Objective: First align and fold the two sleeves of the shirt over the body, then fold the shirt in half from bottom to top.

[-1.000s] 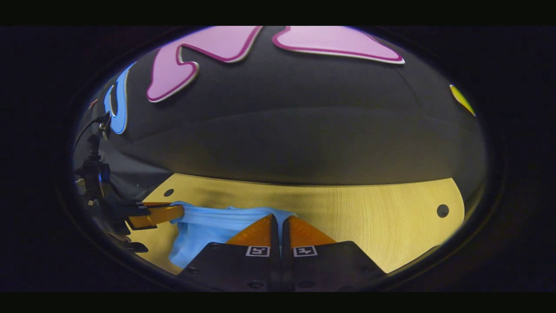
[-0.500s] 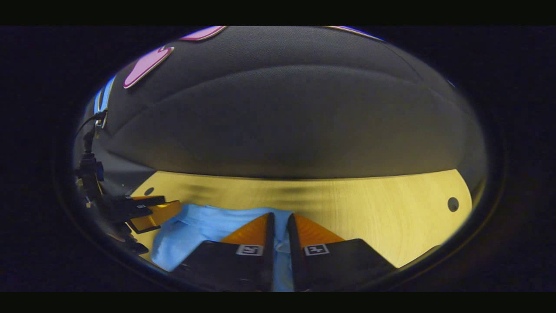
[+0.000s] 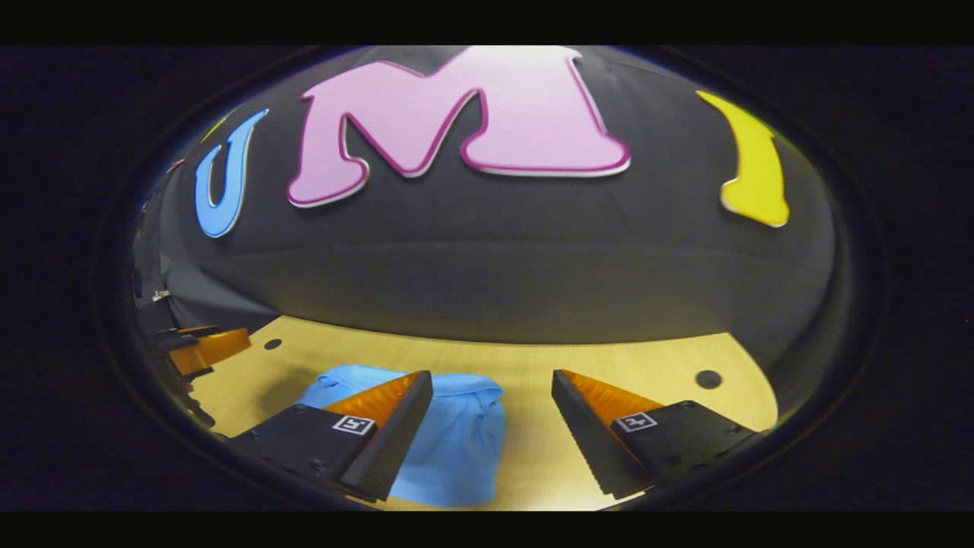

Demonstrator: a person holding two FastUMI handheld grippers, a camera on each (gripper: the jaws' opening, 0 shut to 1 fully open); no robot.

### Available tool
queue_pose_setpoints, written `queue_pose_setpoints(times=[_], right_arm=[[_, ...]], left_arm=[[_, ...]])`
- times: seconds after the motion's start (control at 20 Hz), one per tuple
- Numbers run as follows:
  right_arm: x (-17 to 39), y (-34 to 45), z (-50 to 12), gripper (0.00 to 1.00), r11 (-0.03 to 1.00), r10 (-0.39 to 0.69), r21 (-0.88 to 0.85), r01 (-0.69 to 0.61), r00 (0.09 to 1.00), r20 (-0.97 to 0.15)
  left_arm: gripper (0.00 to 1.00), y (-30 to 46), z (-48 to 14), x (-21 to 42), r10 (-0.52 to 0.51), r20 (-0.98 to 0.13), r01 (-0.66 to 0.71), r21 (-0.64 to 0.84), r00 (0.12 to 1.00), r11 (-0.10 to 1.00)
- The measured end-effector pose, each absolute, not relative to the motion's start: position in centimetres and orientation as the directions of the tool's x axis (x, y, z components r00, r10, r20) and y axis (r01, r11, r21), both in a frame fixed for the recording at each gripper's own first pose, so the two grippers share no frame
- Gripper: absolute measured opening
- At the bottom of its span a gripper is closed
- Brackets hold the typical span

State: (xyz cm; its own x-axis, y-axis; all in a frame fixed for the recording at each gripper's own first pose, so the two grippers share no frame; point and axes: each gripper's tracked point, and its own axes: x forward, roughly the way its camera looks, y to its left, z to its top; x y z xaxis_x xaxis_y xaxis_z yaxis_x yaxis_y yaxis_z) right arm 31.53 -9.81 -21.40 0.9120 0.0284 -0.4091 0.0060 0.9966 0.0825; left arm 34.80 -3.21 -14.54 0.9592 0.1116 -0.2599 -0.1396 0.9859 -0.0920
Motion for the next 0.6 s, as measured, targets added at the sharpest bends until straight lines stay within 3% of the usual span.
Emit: queue_pose_setpoints(times=[0.6], right_arm=[[8.7, -8.0, -5.8, 0.98, 0.999, 0.028, 0.047, -0.018, 0.972, -0.232]], left_arm=[[0.98, -5.7, -2.7, 8.9, 0.044, -0.051, -0.045, -0.019, 0.998, 0.999]])
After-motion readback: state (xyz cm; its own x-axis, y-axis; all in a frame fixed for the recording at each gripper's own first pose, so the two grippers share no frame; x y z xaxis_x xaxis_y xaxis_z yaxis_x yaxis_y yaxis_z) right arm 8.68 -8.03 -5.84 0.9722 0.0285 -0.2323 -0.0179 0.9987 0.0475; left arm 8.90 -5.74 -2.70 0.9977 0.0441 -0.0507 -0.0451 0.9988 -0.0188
